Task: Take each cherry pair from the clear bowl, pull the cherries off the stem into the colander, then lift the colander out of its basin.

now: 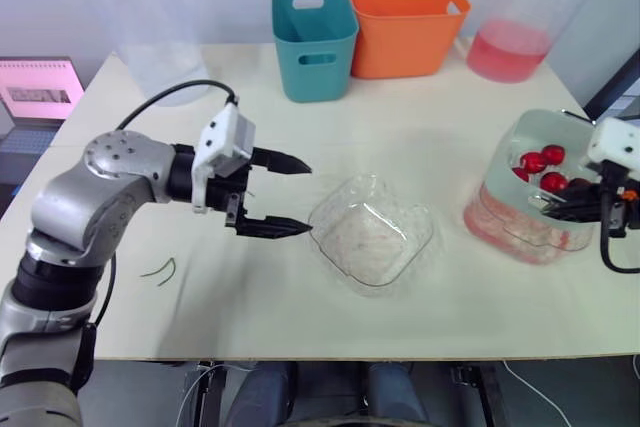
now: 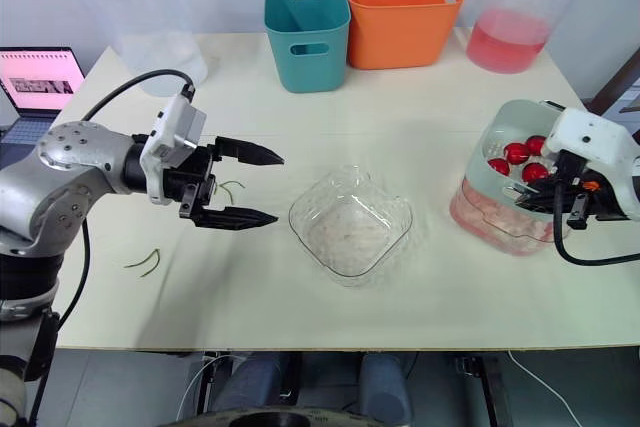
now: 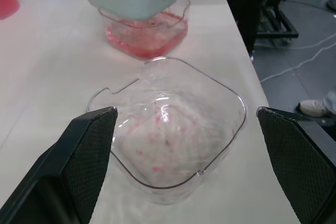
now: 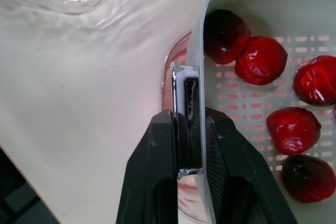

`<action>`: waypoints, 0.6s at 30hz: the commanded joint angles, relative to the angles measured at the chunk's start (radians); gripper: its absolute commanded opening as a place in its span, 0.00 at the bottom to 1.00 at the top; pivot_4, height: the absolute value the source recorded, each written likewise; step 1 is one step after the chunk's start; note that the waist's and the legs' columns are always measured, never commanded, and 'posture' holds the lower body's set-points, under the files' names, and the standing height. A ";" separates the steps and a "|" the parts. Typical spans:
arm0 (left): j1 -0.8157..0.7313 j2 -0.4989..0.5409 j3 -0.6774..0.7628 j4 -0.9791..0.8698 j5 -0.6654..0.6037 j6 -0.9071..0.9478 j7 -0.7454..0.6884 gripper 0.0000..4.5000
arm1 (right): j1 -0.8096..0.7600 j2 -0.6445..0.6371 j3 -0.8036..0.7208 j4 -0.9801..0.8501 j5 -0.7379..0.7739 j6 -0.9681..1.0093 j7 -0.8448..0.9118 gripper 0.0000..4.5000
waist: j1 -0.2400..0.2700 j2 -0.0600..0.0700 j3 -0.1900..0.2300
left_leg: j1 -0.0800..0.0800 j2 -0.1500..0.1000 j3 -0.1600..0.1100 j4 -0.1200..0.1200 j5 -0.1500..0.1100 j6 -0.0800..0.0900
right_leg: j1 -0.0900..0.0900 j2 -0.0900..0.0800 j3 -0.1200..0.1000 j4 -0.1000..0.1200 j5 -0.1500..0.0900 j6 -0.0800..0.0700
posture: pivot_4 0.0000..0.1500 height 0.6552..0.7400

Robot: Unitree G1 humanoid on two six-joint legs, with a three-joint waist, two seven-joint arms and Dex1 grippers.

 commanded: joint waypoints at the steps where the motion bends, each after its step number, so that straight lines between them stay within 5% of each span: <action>1: -0.012 -0.004 0.021 0.007 0.005 -0.021 0.004 1.00 | -0.031 -0.032 -0.050 -0.003 0.006 -0.003 0.019 0.05 | 0.000 0.000 0.000 | 0.000 0.000 0.000 0.000 0.000 0.000 | 0.000 0.000 0.000 0.000 0.000 0.000 | 1.00 1.00; 18: -0.038 -0.031 0.016 0.098 0.048 -0.063 -0.008 1.00 | -0.031 -0.022 -0.077 -0.020 0.003 0.029 0.032 0.05 | 0.000 0.000 0.000 | 0.000 0.000 0.000 0.000 0.000 0.000 | 0.000 0.000 0.000 0.000 0.000 0.000 | 1.00 1.00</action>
